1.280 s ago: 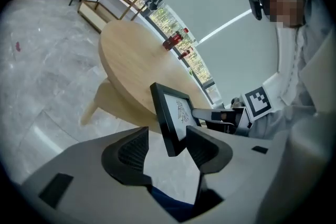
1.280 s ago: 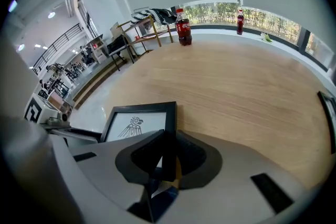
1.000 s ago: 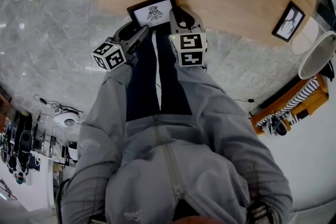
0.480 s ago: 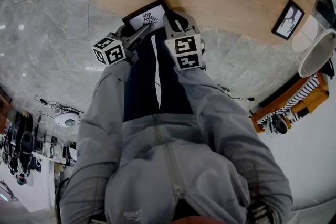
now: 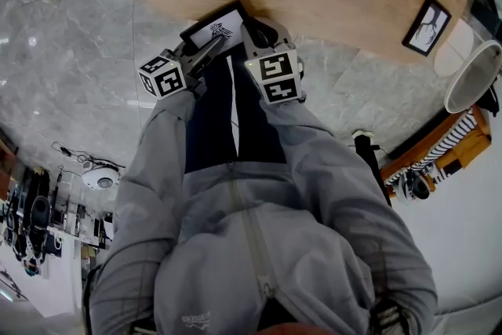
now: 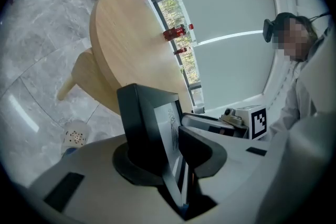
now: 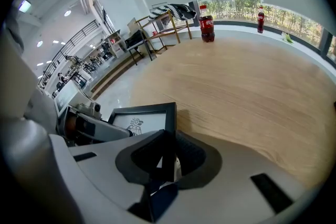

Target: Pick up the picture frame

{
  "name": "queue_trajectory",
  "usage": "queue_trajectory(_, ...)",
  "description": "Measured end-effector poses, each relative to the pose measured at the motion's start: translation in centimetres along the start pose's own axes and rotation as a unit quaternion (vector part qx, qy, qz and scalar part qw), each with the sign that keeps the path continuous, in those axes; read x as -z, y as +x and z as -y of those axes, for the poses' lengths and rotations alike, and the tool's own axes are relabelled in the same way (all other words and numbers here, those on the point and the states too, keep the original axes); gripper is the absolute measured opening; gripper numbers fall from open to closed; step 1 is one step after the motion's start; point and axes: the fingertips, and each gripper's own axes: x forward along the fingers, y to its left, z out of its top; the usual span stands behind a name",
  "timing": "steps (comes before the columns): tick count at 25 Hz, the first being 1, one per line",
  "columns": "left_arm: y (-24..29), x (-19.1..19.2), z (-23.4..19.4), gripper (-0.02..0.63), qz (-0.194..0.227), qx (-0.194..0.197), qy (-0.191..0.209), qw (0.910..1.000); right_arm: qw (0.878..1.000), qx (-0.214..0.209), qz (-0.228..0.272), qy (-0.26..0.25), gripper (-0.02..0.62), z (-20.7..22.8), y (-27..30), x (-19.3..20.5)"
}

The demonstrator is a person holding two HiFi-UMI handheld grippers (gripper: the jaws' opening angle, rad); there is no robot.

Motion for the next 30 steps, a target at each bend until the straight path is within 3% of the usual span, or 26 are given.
queue_trajectory(17,-2.6,-3.3,12.3,0.034,0.005,0.043,0.016,0.9989,0.999,0.019,0.033,-0.007,0.077,-1.3,-9.9,-5.3)
queue_trajectory(30,-5.1,-4.5,25.3,0.025,-0.035,0.018,0.111,0.9930,0.997,0.016,0.074,0.008,0.078,-3.1,-21.5,-9.2)
